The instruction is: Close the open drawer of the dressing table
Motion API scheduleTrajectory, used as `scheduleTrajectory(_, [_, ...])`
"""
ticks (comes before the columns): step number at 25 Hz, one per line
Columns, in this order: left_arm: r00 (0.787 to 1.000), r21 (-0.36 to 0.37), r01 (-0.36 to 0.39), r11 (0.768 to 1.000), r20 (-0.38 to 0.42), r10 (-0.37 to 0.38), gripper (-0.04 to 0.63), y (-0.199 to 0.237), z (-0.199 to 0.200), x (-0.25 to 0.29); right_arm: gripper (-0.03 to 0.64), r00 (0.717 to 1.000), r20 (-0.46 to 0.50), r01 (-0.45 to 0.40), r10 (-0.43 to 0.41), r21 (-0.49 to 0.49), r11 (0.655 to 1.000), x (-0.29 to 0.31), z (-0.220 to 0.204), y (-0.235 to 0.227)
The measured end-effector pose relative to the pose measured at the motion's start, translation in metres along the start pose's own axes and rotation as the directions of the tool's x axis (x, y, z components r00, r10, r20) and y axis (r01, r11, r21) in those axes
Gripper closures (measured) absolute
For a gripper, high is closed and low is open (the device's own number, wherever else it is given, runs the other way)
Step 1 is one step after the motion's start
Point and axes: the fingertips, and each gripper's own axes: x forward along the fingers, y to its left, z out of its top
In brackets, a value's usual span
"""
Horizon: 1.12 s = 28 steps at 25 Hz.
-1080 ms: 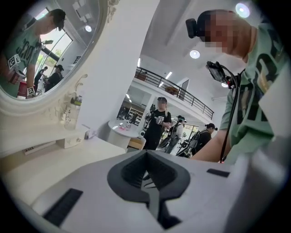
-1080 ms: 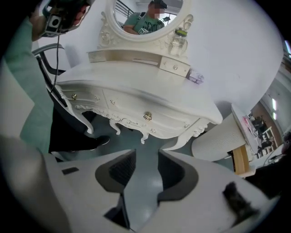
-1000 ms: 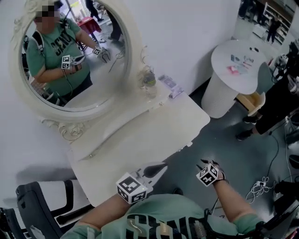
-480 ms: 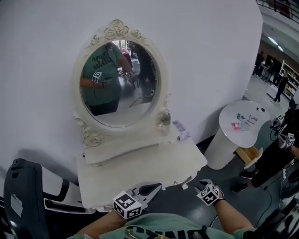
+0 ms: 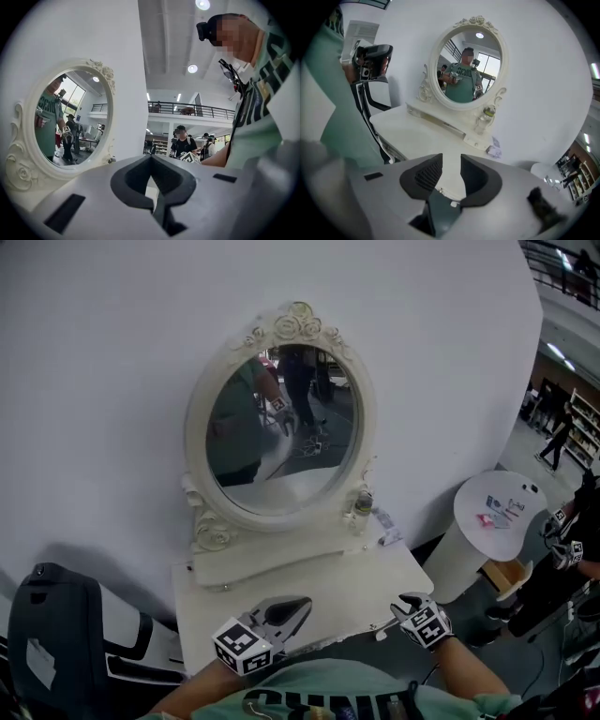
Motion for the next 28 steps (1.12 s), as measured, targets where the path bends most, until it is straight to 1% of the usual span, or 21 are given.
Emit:
scheduleTrajectory(4, [1.0,0.016,-0.011,1.0,0.009,0.011,0.592,0.029,0.013,-0.019,0.5,0.998,0.059,-0.036,0.036,-0.001,0.999,0.014,0.054,0.013])
scheduleTrajectory(7, [1.0,0.023,-0.023,0.999,0.005,0.023,0.592,0.043,0.017,-0.028,0.505,0.992,0.113,-0.052,0.055,-0.03,0.998,0.02,0.095,0.018])
scheduleTrajectory(8, [0.999,0.028,-0.033,0.999,0.004,0.033,0.592,0.046,0.018,-0.03,0.507,0.99,0.121,-0.067,0.071,-0.043,0.997,0.022,0.102,0.019])
scheduleTrajectory(12, [0.994,0.034,-0.105,0.994,0.008,0.105,0.592,0.054,0.017,-0.036,0.514,0.978,0.13,-0.149,0.164,-0.116,0.982,0.033,0.119,0.018])
scheduleTrajectory(15, [0.984,0.037,-0.177,0.984,0.015,0.176,0.592,0.055,0.015,-0.03,0.523,0.958,0.189,-0.188,0.216,-0.152,0.97,0.031,0.142,-0.003])
scheduleTrajectory(18, [0.965,0.033,-0.262,0.964,0.034,0.261,0.592,0.053,0.011,-0.013,0.533,0.92,0.273,-0.24,0.281,-0.173,0.955,0.026,0.166,-0.029])
scheduleTrajectory(20, [0.944,0.011,-0.326,0.945,0.059,0.325,0.592,0.052,0.009,0.0,0.541,0.883,0.322,-0.294,0.341,-0.186,0.938,0.023,0.179,-0.039])
scheduleTrajectory(22, [0.924,-0.021,-0.373,0.927,0.085,0.374,0.592,0.052,0.008,0.016,0.546,0.847,0.353,-0.341,0.396,-0.21,0.916,0.022,0.187,-0.047])
scheduleTrajectory(25, [0.901,-0.028,-0.425,0.905,0.084,0.426,0.592,0.051,0.005,0.033,0.551,0.801,0.384,-0.397,0.459,-0.231,0.888,0.022,0.196,-0.054])
scheduleTrajectory(28, [0.887,-0.02,-0.455,0.89,0.075,0.455,0.592,0.053,0.004,0.036,0.555,0.762,0.409,-0.442,0.501,-0.237,0.865,0.024,0.203,-0.051])
